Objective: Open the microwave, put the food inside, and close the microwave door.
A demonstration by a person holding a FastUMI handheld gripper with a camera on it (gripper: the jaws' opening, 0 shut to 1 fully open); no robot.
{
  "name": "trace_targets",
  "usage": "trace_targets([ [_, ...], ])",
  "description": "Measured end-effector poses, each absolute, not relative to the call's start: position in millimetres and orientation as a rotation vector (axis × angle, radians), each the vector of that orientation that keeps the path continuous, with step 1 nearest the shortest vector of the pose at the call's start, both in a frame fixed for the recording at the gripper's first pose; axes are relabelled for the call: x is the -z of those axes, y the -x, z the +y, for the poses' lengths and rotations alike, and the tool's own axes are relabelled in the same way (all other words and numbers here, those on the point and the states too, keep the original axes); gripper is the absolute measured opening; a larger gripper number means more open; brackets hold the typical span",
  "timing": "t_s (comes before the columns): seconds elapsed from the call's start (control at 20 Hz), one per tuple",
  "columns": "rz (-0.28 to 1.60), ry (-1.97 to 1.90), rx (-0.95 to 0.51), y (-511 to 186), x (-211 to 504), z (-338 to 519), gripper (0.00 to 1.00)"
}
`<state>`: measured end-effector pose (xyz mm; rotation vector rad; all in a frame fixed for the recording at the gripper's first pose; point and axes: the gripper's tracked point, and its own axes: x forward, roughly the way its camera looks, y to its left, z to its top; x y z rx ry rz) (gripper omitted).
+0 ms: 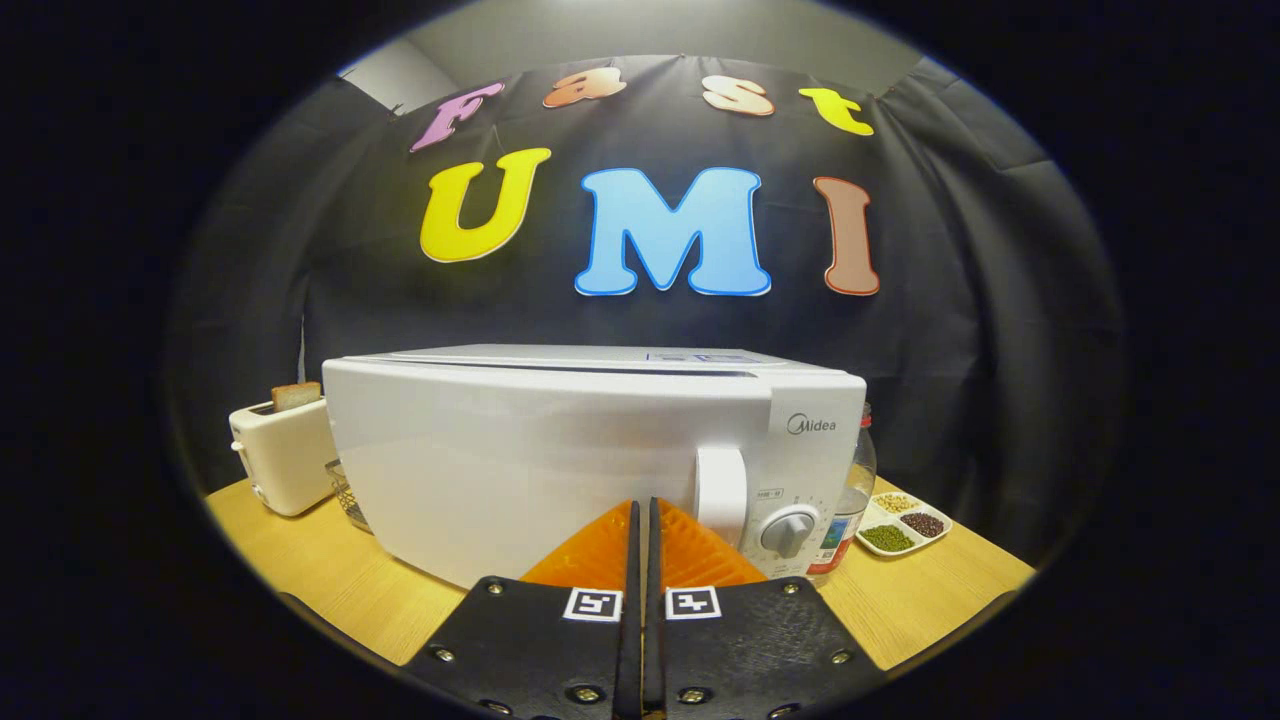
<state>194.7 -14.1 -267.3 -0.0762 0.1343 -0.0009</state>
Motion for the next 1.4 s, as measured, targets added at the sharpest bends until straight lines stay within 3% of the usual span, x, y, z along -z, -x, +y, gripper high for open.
trace_targets([
  [0.55,0.2,0.023,0.045,-209.8,267.5,-8.5,0.01],
  [1.1,0.076,0.049,-0.067,-76.2,117.3,44.7,0.01],
  [1.4,0.029,0.069,-0.036,-29.1,61.5,36.8,0.01],
])
